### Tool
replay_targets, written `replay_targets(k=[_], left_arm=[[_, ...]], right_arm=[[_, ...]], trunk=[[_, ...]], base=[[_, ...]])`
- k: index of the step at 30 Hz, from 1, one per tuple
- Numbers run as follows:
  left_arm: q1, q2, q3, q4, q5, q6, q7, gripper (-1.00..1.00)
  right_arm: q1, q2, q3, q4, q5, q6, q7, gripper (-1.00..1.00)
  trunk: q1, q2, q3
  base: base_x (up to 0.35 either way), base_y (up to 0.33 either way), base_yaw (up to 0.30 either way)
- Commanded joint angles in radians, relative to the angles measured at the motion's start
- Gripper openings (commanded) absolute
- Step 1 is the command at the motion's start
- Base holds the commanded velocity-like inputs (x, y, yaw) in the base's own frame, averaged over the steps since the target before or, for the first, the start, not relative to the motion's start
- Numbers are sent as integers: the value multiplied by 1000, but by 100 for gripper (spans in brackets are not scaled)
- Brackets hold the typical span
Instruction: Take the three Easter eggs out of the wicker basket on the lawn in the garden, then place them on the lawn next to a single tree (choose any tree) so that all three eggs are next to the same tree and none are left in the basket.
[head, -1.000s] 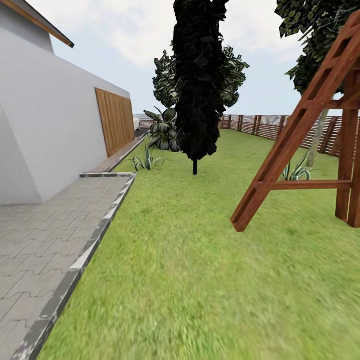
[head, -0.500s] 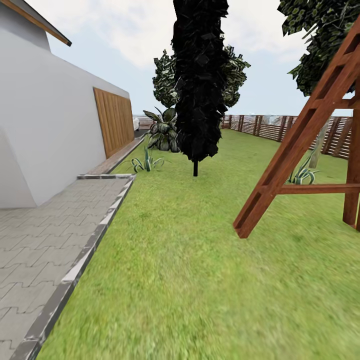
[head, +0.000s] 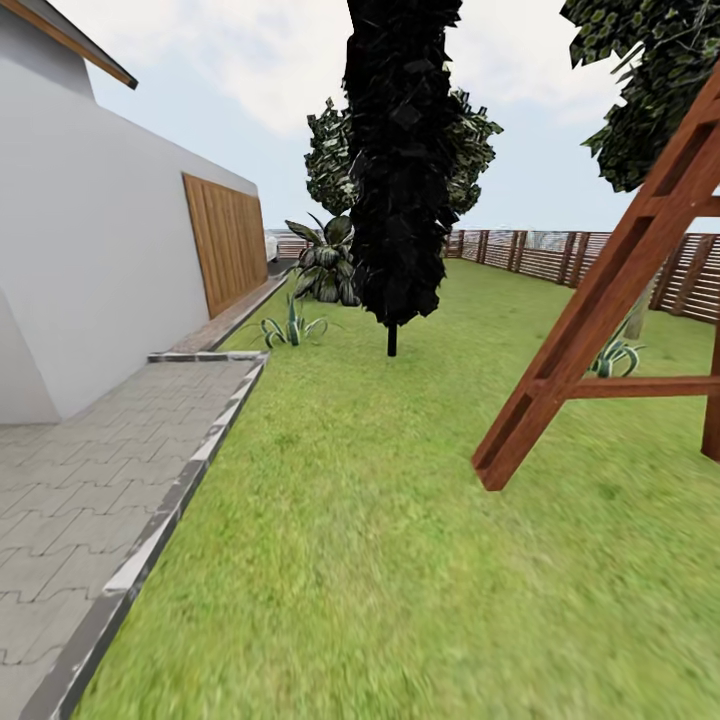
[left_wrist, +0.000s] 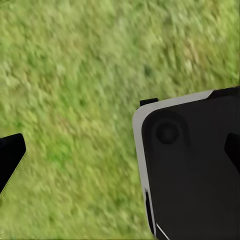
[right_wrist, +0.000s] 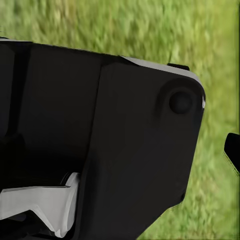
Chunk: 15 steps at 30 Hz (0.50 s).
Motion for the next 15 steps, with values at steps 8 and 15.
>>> replay_targets(k=[8, 15], left_arm=[[-1, 0, -5, 1, 0, -3, 1, 100], [-1, 0, -5, 1, 0, -3, 1, 100]], right_arm=[[0, 0, 3, -1, 0, -1, 0, 100], [0, 0, 3, -1, 0, -1, 0, 100]], trunk=[[1, -1, -2], [1, -1, -2]], base=[[337, 0, 0], [336, 0, 0]])
